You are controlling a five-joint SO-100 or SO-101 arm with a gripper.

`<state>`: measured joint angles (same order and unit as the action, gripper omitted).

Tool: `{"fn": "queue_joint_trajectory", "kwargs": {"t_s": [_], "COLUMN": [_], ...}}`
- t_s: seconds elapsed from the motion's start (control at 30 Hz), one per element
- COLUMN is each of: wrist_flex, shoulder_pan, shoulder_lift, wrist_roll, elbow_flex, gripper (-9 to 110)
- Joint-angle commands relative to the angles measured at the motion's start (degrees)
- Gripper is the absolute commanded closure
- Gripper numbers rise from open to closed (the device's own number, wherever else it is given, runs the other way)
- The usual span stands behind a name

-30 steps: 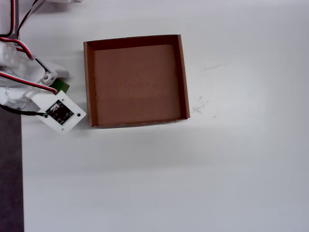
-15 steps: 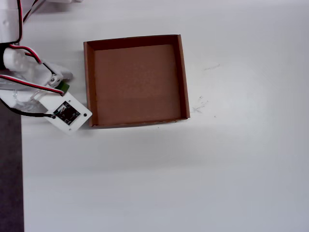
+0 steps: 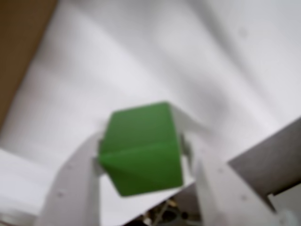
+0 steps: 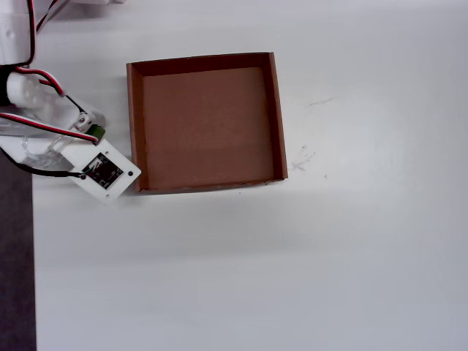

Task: Grasp a green cube and put it in a box.

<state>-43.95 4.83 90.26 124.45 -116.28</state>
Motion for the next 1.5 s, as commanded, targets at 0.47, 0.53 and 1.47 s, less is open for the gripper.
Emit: {"fn": "queue_joint_trajectory", "kwargs": {"t_s": [0.47, 0.53, 1.47], "wrist_flex": [1.6, 0.5, -20.6], "shoulder_pan": [0.9, 0.9, 22.0], "shoulder_lift": [4.1, 5.5, 18.8], "wrist_roll": [1.0, 1.0, -20.1], "elbow_flex": [0.7, 0.7, 9.8], "gripper": [87, 87, 89]}}
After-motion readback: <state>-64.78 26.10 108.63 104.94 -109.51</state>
